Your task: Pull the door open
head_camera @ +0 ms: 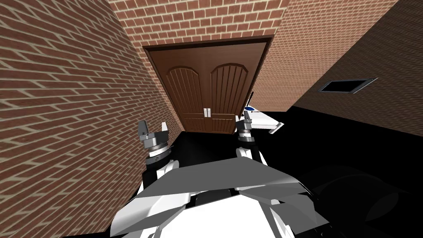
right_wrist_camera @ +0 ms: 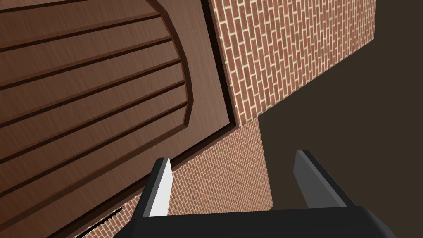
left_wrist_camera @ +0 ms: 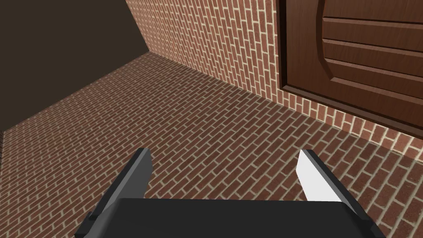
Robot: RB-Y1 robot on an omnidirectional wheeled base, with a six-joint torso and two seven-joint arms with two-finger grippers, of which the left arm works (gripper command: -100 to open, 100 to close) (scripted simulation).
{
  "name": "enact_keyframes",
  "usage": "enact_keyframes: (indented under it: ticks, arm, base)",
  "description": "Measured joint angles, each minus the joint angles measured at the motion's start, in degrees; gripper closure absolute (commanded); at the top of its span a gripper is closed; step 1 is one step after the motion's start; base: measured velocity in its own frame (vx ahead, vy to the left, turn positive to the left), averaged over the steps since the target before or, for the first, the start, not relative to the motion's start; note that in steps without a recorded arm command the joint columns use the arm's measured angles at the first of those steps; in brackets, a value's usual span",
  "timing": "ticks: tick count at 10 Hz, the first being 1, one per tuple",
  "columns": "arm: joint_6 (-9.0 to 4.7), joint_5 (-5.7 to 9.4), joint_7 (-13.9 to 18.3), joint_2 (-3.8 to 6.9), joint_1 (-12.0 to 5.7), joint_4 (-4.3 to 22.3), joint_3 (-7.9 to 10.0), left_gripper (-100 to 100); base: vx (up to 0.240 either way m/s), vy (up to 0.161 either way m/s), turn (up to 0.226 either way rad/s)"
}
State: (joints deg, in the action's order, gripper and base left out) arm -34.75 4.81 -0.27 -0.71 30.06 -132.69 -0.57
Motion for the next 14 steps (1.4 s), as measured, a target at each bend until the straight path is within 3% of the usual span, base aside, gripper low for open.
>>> enact_keyframes:
  ticks: [10,14]
  arm:
    - [3.1,0.35,1.5,3.82,-5.23,12.2,0.96,-100]
    - [5.21,0.5,2.2,5.13,-7.65,16.9,1.41,-100]
  base:
    - [0.124,-0.017,-0.061]
    - [0.1,-0.013,-0.072]
